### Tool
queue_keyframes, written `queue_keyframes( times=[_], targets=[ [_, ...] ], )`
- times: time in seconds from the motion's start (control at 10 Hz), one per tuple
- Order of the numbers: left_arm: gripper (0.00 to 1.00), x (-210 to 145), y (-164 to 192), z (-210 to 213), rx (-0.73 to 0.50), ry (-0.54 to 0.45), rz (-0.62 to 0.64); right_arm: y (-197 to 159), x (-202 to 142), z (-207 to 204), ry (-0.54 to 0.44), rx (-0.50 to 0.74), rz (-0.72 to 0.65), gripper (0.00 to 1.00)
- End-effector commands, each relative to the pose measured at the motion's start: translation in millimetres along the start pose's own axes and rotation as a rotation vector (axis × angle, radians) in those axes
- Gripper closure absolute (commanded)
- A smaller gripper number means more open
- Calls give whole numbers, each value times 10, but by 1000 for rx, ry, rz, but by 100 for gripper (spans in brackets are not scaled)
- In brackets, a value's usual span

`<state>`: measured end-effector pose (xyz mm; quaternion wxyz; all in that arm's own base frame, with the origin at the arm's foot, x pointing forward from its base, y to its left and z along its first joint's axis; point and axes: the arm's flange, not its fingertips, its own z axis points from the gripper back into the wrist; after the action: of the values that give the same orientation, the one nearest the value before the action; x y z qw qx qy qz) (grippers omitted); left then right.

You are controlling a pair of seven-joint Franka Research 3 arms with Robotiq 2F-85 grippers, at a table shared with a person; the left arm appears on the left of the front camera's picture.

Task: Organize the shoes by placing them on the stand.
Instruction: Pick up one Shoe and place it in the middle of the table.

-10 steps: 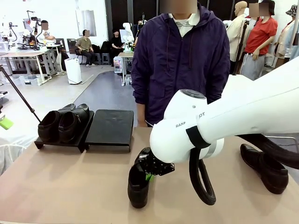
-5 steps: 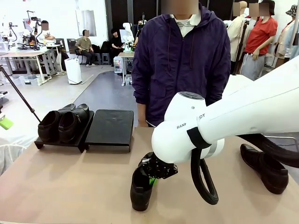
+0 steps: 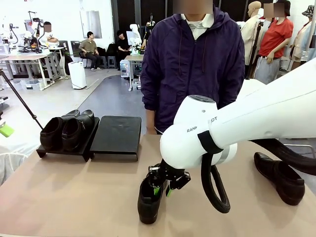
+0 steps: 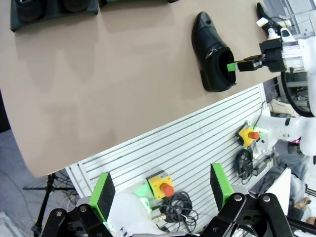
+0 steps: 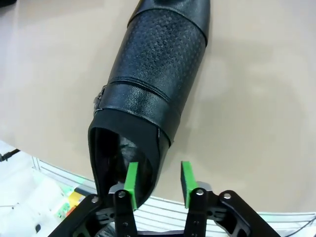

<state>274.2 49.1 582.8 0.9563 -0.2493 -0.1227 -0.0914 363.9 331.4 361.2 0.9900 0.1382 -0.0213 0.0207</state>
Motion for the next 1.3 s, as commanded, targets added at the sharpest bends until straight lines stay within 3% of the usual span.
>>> queue_keyframes(
  times=[0.0, 0.3, 0.6, 0.8, 0.9, 1.2],
  targets=[
    [0, -15, 8, 18, -14, 0, -10, -90, -29, 404, 15, 37, 62, 0],
    [0, -15, 8, 18, -14, 0, -10, -421, -278, 1377, 86, 126, 164, 0],
    [0, -15, 8, 18, -14, 0, -10, -1340, -740, 2340, 214, 290, 206, 0],
    [0, -15, 8, 18, -14, 0, -10, -2015, -1116, 2798, 178, 389, 218, 0],
    [0, -15, 8, 18, -14, 0, -10, -2255, -1263, 2897, 140, 377, 191, 0],
    [0, -15, 8, 18, -14, 0, -10, -2524, -1370, 2799, 23, 334, 198, 0]
  ],
)
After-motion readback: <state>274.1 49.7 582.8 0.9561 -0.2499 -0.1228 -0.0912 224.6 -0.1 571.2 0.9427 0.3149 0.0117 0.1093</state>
